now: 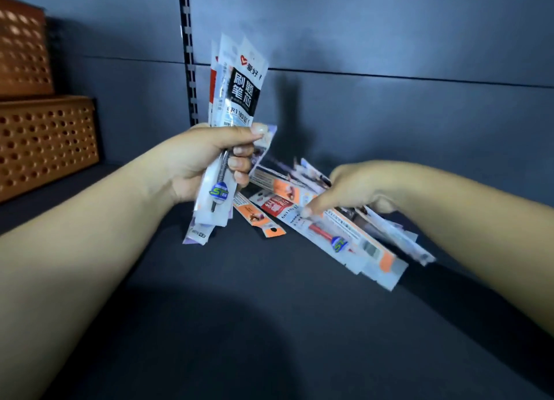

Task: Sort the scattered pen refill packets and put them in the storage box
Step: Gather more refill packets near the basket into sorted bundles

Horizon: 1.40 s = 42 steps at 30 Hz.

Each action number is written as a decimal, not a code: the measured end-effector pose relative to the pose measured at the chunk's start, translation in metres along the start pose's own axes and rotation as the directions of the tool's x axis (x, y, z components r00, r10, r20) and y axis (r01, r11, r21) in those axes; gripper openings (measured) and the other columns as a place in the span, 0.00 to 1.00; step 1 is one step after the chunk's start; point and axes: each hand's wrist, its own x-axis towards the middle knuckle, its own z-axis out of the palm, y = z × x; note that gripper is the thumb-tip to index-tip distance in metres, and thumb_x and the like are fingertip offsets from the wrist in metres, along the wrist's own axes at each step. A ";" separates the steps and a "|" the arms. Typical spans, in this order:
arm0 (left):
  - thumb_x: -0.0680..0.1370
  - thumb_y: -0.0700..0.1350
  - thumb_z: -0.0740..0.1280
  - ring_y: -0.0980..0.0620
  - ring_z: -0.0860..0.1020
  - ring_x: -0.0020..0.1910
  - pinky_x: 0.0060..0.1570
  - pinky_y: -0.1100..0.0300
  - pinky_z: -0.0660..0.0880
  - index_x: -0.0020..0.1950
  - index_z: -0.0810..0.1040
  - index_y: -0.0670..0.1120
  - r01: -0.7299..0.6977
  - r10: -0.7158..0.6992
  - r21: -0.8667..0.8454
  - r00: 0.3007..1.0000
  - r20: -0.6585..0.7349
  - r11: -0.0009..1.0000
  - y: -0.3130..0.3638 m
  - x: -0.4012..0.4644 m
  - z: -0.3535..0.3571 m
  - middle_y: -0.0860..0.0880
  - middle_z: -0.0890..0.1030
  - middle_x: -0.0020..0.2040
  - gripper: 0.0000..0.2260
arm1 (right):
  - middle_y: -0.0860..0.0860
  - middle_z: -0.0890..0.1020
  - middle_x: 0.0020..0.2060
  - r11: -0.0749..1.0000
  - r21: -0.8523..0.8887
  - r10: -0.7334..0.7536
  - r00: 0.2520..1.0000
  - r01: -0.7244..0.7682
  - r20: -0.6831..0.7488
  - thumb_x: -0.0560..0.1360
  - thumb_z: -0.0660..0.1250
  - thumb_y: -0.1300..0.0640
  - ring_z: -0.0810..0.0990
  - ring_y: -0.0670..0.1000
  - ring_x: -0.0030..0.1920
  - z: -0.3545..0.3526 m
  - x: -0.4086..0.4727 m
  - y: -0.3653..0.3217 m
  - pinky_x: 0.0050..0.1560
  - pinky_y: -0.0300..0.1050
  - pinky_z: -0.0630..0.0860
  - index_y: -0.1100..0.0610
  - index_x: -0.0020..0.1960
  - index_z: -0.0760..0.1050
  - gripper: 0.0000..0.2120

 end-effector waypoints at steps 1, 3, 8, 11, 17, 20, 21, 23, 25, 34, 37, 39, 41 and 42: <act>0.68 0.44 0.65 0.60 0.62 0.17 0.20 0.69 0.62 0.27 0.73 0.48 0.006 -0.006 -0.008 1.000 0.007 1.000 -0.001 0.000 0.000 0.54 0.64 0.19 0.10 | 0.56 0.80 0.50 1.000 0.016 -0.006 1.000 0.006 0.002 0.69 0.68 0.45 0.75 0.56 0.45 -0.003 0.000 0.004 0.48 0.46 0.73 0.57 0.49 0.76 0.17; 0.67 0.44 0.66 0.60 0.63 0.17 0.20 0.69 0.62 0.30 0.73 0.47 0.007 -0.007 -0.010 1.000 0.019 1.000 -0.001 0.000 0.003 0.55 0.65 0.19 0.06 | 0.57 0.79 0.48 0.996 0.083 0.008 0.999 -0.012 0.047 0.70 0.68 0.48 0.75 0.56 0.44 -0.003 -0.003 0.011 0.46 0.46 0.74 0.57 0.43 0.74 0.12; 0.65 0.43 0.67 0.60 0.63 0.17 0.21 0.70 0.62 0.35 0.68 0.47 0.024 -0.024 0.006 1.000 0.004 1.000 -0.007 0.002 0.006 0.54 0.65 0.19 0.07 | 0.55 0.80 0.50 0.986 0.169 -0.022 0.999 0.016 0.036 0.66 0.71 0.46 0.77 0.57 0.48 0.010 -0.016 0.010 0.48 0.46 0.74 0.54 0.44 0.74 0.14; 0.65 0.42 0.67 0.59 0.63 0.17 0.22 0.69 0.63 0.36 0.71 0.47 0.066 -0.066 0.019 0.998 -0.008 0.998 -0.016 0.002 0.007 0.54 0.64 0.20 0.05 | 0.56 0.78 0.58 0.998 0.057 -0.025 0.999 0.023 0.027 0.65 0.71 0.41 0.76 0.58 0.52 0.019 -0.024 -0.009 0.53 0.48 0.72 0.56 0.55 0.72 0.25; 0.70 0.44 0.64 0.61 0.62 0.17 0.21 0.70 0.63 0.34 0.66 0.49 0.028 -0.034 -0.093 0.997 -0.068 0.995 -0.010 0.004 -0.010 0.54 0.65 0.18 0.08 | 0.56 0.71 0.66 0.991 0.052 0.117 0.992 -0.120 0.050 0.65 0.71 0.41 0.70 0.57 0.64 0.022 -0.044 -0.024 0.63 0.47 0.67 0.60 0.61 0.71 0.32; 0.76 0.44 0.60 0.60 0.63 0.16 0.21 0.71 0.62 0.34 0.65 0.49 0.010 -0.025 -0.144 0.994 -0.104 0.990 -0.006 0.006 -0.019 0.53 0.65 0.18 0.11 | 0.60 0.70 0.63 0.979 0.142 0.125 0.981 -0.146 0.146 0.67 0.66 0.37 0.66 0.59 0.68 0.022 -0.045 -0.032 0.65 0.51 0.63 0.60 0.48 0.73 0.26; 0.76 0.44 0.60 0.60 0.63 0.16 0.21 0.71 0.62 0.34 0.65 0.49 0.013 -0.028 -0.148 0.995 -0.099 0.989 -0.007 0.007 -0.020 0.53 0.65 0.18 0.11 | 0.60 0.69 0.66 0.984 0.110 0.116 0.977 -0.137 0.179 0.69 0.63 0.36 0.65 0.58 0.69 0.024 -0.041 -0.034 0.65 0.50 0.62 0.60 0.57 0.72 0.31; 0.75 0.45 0.61 0.60 0.63 0.16 0.21 0.70 0.62 0.34 0.65 0.49 0.027 -0.037 -0.137 0.997 -0.067 0.990 -0.009 0.006 -0.018 0.53 0.65 0.18 0.11 | 0.59 0.72 0.65 0.990 0.016 0.133 0.965 -0.140 0.227 0.72 0.58 0.36 0.66 0.55 0.67 0.030 -0.039 -0.043 0.62 0.46 0.62 0.59 0.69 0.64 0.35; 0.71 0.45 0.63 0.60 0.63 0.17 0.21 0.70 0.63 0.33 0.65 0.49 0.032 -0.035 -0.120 0.999 -0.023 0.992 -0.011 0.006 -0.014 0.54 0.65 0.18 0.09 | 0.58 0.82 0.45 0.990 -0.043 0.140 0.968 -0.134 0.209 0.74 0.57 0.38 0.69 0.52 0.59 0.031 -0.037 -0.046 0.54 0.43 0.62 0.62 0.60 0.71 0.29; 0.74 0.44 0.62 0.60 0.63 0.17 0.22 0.70 0.62 0.32 0.65 0.49 0.033 -0.028 -0.170 0.999 0.034 0.985 -0.008 0.002 -0.012 0.54 0.65 0.19 0.11 | 0.56 0.74 0.41 0.983 -0.045 0.180 0.978 -0.176 0.105 0.75 0.64 0.55 0.75 0.53 0.33 0.024 -0.027 -0.048 0.25 0.37 0.69 0.62 0.40 0.69 0.10; 0.76 0.44 0.61 0.61 0.63 0.17 0.22 0.70 0.63 0.32 0.66 0.49 0.002 0.005 -0.243 1.000 0.028 0.970 -0.003 0.002 -0.010 0.54 0.65 0.19 0.13 | 0.54 0.79 0.25 0.955 0.113 0.250 0.947 -0.276 0.201 0.75 0.63 0.59 0.79 0.51 0.27 0.012 -0.028 -0.025 0.32 0.39 0.77 0.63 0.34 0.71 0.12; 0.76 0.44 0.61 0.60 0.63 0.18 0.22 0.70 0.63 0.31 0.65 0.49 -0.005 0.015 -0.276 0.999 0.032 0.961 -0.001 0.003 -0.008 0.54 0.65 0.18 0.13 | 0.52 0.81 0.22 0.892 0.368 0.229 0.964 -0.265 0.137 0.75 0.63 0.62 0.80 0.51 0.30 0.001 -0.034 -0.007 0.41 0.45 0.79 0.63 0.36 0.74 0.09; 0.75 0.44 0.62 0.60 0.63 0.18 0.22 0.70 0.63 0.31 0.66 0.49 -0.001 0.014 -0.288 0.999 0.042 0.958 -0.002 0.003 -0.004 0.53 0.66 0.19 0.13 | 0.50 0.83 0.24 0.775 0.631 0.161 0.978 -0.040 -0.136 0.73 0.65 0.65 0.81 0.48 0.25 -0.010 -0.039 0.008 0.32 0.41 0.79 0.63 0.39 0.74 0.05; 0.73 0.44 0.64 0.60 0.63 0.18 0.22 0.69 0.64 0.31 0.66 0.49 0.001 0.015 -0.285 0.998 0.053 0.959 -0.004 0.004 -0.001 0.53 0.66 0.19 0.11 | 0.49 0.83 0.26 0.679 0.725 0.129 0.954 0.114 -0.270 0.73 0.65 0.65 0.80 0.46 0.24 -0.015 -0.044 0.012 0.30 0.38 0.79 0.61 0.40 0.74 0.03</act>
